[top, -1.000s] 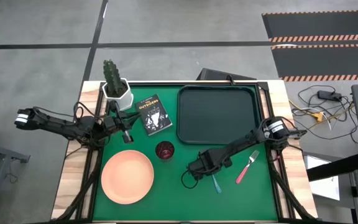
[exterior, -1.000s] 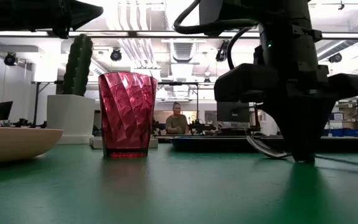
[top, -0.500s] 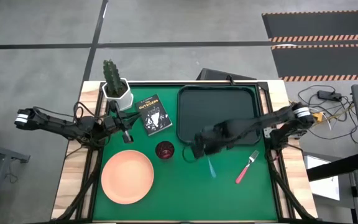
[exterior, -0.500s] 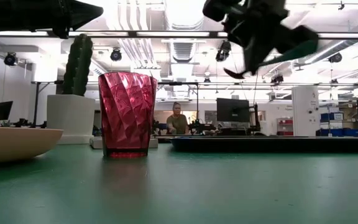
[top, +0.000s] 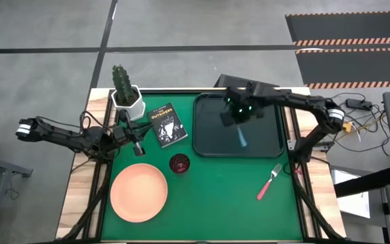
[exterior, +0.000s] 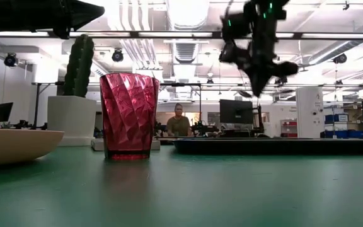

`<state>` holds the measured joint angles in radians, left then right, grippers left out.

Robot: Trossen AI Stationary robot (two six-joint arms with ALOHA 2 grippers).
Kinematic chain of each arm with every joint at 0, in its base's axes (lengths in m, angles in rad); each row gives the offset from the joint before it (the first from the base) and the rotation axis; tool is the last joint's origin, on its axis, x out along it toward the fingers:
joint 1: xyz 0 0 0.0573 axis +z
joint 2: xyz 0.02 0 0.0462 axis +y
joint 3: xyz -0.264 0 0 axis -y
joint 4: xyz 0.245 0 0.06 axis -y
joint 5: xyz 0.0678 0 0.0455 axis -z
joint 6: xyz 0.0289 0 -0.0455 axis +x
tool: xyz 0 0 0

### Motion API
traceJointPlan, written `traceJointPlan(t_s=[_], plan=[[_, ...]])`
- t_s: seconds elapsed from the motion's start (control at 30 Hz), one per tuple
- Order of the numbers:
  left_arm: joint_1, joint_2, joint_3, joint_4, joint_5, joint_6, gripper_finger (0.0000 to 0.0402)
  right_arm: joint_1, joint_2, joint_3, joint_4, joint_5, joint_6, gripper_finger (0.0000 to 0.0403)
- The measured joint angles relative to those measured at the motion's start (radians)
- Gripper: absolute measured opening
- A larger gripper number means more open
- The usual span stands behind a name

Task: Pick and place plate/cup/fork/spoon on tray
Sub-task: Put the blue spoon on the black serving tray

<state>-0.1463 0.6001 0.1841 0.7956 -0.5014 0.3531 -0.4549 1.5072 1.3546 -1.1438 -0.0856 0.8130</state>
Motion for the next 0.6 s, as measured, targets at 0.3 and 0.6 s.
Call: traceJointPlan(t_s=[0.3,0.6], plan=[[0.0,0.0,0.0,0.001,0.0,0.0,0.0017,-0.27,0.0,-0.175,-0.004,-0.019,-0.105,0.0012],[0.0,0.0,0.0,-0.002,0.0,0.0,0.0017,-0.358,0.0,-0.358,0.065,0.007,-0.129,0.0012]])
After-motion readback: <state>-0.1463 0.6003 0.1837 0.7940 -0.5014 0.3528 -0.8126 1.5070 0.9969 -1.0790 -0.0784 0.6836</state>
